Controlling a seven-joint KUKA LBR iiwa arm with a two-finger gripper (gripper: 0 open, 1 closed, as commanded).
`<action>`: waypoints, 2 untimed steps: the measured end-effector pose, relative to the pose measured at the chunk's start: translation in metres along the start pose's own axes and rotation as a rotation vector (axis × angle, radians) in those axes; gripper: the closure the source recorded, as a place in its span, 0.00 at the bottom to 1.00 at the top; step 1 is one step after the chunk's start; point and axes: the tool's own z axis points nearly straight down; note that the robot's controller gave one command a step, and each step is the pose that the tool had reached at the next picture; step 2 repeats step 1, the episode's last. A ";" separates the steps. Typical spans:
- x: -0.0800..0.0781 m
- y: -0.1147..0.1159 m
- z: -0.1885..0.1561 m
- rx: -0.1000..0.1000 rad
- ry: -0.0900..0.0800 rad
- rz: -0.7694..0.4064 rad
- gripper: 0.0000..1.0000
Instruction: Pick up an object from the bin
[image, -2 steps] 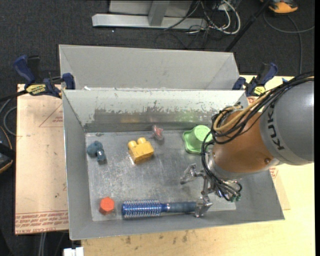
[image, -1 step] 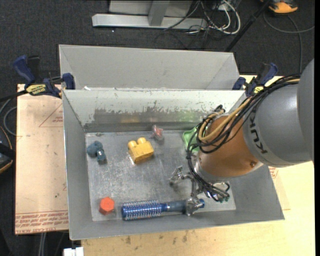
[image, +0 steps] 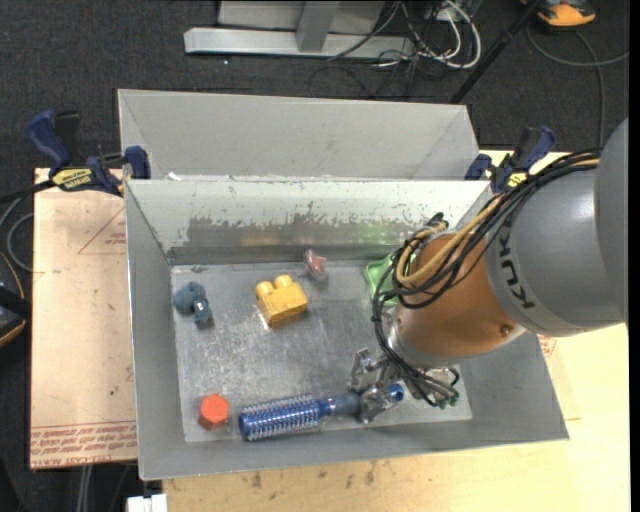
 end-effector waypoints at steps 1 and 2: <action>-0.003 0.003 -0.153 -0.002 0.006 -0.037 1.00; -0.003 0.003 -0.153 -0.002 0.006 -0.037 1.00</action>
Offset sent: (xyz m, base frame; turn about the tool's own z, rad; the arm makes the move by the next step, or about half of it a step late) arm -0.0027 0.0025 0.1495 -0.0392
